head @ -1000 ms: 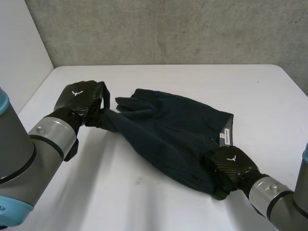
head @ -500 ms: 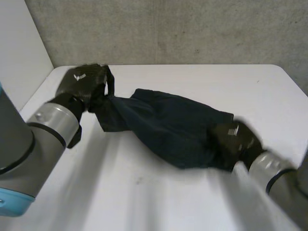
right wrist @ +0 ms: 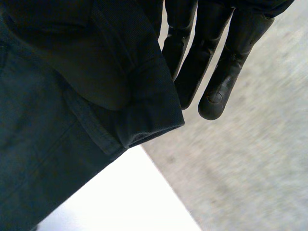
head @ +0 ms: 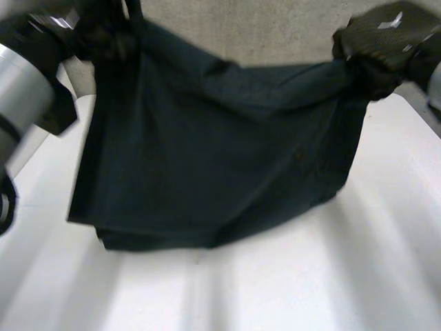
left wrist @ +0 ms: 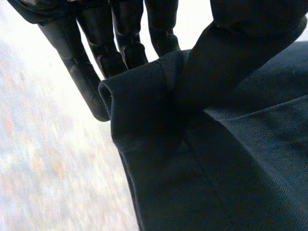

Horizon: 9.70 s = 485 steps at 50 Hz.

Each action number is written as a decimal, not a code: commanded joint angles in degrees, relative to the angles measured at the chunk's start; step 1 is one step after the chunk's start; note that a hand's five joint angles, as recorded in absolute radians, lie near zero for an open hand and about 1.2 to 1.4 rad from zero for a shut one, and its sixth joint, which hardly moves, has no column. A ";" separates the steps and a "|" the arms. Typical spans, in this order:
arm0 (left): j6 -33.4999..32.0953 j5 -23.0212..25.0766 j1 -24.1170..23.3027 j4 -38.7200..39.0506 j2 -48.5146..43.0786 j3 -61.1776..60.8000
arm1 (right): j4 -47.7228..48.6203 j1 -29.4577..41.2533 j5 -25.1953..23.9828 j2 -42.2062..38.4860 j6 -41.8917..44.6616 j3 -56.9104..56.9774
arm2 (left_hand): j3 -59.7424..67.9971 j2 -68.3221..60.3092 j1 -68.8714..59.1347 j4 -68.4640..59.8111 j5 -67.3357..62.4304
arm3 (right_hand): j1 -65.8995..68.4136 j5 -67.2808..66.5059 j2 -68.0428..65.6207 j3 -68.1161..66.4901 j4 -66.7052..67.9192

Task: Fold the shorts.

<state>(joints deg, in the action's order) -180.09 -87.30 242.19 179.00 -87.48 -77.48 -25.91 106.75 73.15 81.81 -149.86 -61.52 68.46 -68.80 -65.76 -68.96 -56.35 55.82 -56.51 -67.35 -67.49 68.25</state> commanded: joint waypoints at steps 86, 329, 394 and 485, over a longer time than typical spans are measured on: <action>-19.77 -6.66 -4.09 -14.56 -17.91 -25.52 | 4.20 1.09 2.97 -10.01 21.72 -38.05 | 11.54 -11.20 -14.24 -11.04 -13.65 | 24.18 -13.49 -12.65 -12.51 11.75; -38.75 -3.58 -1.54 33.60 -62.47 25.46 | 35.93 2.14 10.26 -42.00 11.79 0.96 | -48.97 49.31 46.28 49.47 46.86 | -45.82 56.51 57.35 57.49 -58.25; -3.69 -3.32 -2.86 15.15 -21.33 -22.19 | 25.30 -16.48 6.39 -8.25 21.16 -36.57 | -58.46 58.80 55.76 58.96 56.35 | 24.18 -13.49 -12.65 -12.51 11.75; -3.07 -3.06 5.22 -23.43 -10.97 13.41 | 13.17 1.97 21.24 1.24 -15.64 -7.91 | -57.57 57.91 54.88 58.07 55.46 | -45.82 56.51 57.35 57.49 -58.25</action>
<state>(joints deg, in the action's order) -183.49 -92.80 244.12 162.93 -100.47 -65.13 -6.80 109.05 94.15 81.91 -165.17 -71.32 12.21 -11.70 -10.97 -11.81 -2.69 10.22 -4.20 -12.35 -12.37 13.88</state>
